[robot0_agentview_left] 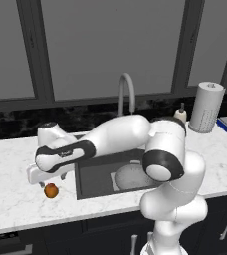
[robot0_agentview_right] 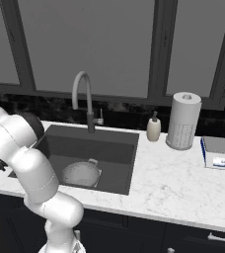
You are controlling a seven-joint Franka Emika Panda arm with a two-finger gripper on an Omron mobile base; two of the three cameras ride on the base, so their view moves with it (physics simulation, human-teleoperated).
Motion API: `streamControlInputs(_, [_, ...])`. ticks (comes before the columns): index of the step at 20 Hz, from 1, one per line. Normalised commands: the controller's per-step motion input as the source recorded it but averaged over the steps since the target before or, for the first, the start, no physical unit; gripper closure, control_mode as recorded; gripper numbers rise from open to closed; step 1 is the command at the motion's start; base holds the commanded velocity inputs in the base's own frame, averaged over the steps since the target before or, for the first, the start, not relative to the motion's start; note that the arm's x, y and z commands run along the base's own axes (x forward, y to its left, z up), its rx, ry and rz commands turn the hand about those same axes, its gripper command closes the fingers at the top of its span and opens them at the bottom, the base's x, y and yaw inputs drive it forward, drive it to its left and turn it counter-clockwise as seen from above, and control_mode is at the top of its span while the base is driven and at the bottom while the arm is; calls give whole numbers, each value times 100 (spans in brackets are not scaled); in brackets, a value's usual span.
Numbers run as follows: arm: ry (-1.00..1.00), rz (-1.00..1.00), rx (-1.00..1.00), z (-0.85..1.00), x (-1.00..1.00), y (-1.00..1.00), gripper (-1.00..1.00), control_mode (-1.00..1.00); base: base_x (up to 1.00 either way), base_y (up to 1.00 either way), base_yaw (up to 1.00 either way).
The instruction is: Put the colander in the sink, put the peach, mango in the colander, and turn on the sink faucet and pour water over the colander.
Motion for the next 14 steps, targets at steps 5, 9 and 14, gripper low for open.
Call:
streamControlInputs(5, [0, 0, 0, -21, 2, 0, -100, -100, 0, 0, 0])
streamControlInputs(9, [0, 0, 0, -15, 0, 6, -100, -100, 0, 0, 0])
streamControlInputs(14, [0, 0, 0, -20, 0, 4, -100, -100, 0, 0, 0])
